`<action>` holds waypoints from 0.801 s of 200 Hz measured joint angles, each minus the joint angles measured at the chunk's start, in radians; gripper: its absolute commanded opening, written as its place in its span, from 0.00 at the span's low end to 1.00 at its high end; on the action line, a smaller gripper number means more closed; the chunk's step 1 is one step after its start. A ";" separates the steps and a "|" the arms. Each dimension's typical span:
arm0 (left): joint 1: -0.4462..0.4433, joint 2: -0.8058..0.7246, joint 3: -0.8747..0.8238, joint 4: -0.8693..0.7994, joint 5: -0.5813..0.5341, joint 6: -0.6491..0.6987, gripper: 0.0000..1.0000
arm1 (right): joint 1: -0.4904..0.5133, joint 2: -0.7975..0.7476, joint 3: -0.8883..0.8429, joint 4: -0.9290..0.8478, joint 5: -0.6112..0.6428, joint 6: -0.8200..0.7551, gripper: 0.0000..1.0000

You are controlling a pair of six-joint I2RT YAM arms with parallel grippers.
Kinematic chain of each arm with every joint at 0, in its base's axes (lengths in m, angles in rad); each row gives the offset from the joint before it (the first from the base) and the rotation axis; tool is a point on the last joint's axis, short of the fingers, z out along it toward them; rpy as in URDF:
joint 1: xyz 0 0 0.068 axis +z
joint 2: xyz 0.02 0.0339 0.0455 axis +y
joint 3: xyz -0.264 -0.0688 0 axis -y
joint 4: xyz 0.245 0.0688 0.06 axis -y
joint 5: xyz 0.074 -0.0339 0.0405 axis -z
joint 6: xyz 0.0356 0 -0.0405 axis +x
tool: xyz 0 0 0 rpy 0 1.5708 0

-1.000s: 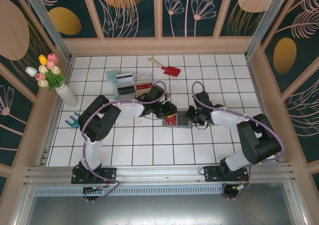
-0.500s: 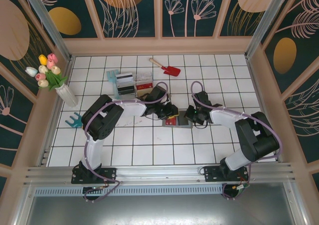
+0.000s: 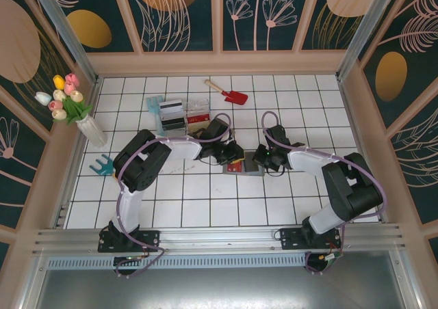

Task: Take the credit cards out of the card holder

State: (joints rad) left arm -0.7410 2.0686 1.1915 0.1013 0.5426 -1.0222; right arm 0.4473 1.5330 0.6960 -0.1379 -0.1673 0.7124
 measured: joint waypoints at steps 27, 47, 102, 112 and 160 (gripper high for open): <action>0.000 0.001 0.000 0.000 0.000 0.000 0.17 | 0.000 0.002 0.000 0.001 0.000 0.000 0.03; 0.000 0.001 0.000 0.000 0.000 0.000 0.15 | 0.000 0.002 0.000 0.002 -0.003 0.000 0.03; 0.000 0.001 0.000 -0.002 -0.008 0.014 0.05 | 0.000 0.002 0.000 0.002 -0.002 0.000 0.03; 0.000 0.001 0.000 -0.006 -0.011 0.024 0.04 | 0.000 0.002 0.000 0.002 -0.002 0.000 0.03; 0.000 -0.035 -0.016 -0.066 -0.066 0.082 0.00 | -0.008 -0.007 0.000 -0.006 0.001 -0.007 0.03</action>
State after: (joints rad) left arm -0.7410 2.0338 1.1751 0.0353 0.4763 -0.9405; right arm 0.4397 1.5257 0.6960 -0.1440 -0.1665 0.7052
